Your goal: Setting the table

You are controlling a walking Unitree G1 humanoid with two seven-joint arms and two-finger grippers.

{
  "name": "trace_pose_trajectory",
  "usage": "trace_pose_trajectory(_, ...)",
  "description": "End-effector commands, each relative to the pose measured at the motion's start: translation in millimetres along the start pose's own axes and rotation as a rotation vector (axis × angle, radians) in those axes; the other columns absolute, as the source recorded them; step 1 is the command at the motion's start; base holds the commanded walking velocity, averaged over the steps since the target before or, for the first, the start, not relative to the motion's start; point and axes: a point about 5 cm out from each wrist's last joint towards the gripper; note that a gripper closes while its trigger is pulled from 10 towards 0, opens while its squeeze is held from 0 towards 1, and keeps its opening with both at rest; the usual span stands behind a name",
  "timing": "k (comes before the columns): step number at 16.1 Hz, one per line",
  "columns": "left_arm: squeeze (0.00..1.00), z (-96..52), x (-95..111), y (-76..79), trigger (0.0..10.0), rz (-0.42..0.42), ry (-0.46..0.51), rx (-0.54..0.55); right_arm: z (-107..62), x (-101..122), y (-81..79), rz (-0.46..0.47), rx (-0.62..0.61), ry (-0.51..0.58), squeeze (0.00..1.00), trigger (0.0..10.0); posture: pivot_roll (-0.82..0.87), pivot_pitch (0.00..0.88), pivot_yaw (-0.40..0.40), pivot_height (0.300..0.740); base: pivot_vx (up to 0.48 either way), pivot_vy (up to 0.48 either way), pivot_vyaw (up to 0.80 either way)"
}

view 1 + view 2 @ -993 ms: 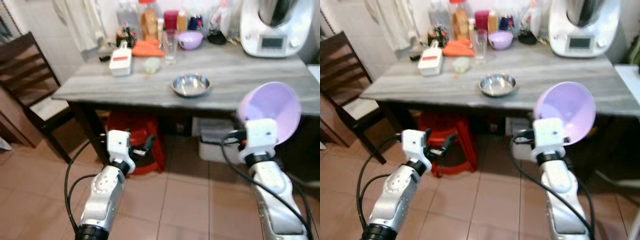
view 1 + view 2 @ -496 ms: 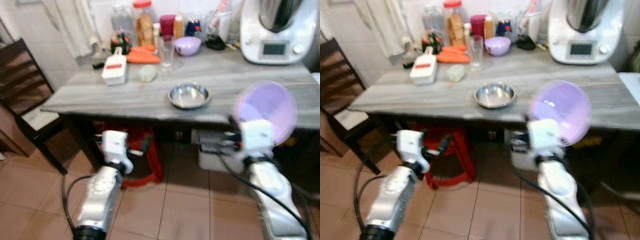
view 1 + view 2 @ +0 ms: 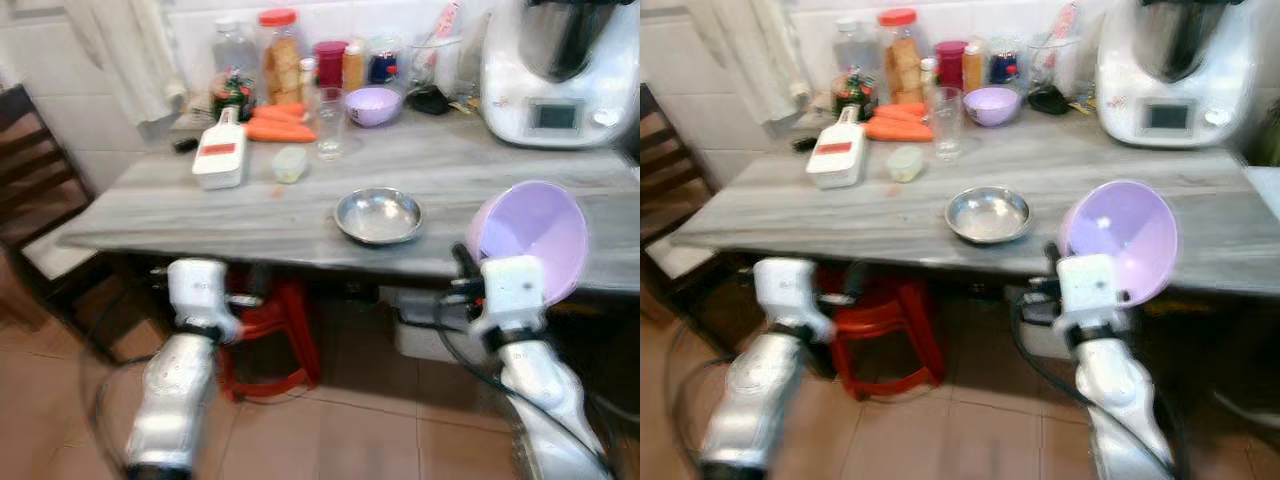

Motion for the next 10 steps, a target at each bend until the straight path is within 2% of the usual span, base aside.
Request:
trace_pose_trajectory(1,0.0,-3.9,7.9,-14.0,10.0,0.035,0.012,0.045,4.5,12.5,-4.4,0.016,0.009,0.052,0.0,10.0,-0.13,0.037,0.082,0.74,0.371,0.0,0.69)
trace_pose_trajectory(3,0.0,-1.5,9.3,-11.0,10.0,0.032,0.012,0.035,5.7,12.9,-3.1,0.015,0.006,0.054,0.0,10.0,-0.13,0.037,0.083,0.74,0.369,0.0,0.64)
trace_pose_trajectory(10,0.0,-2.0,8.7,-10.6,10.0,0.026,-0.003,0.025,6.4,12.9,-4.2,0.019,0.003,0.052,0.0,10.0,-0.13,0.04,0.084,0.74,0.369,0.0,0.0)
Point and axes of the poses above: a point about 5 cm out from each wrist's last joint towards the gripper, its own z axis pointing out of the wrist towards the gripper, its own x axis along the axis of the wrist's last joint, y = z × x, and after that the axes turned 13 degrees about -z, right-handed
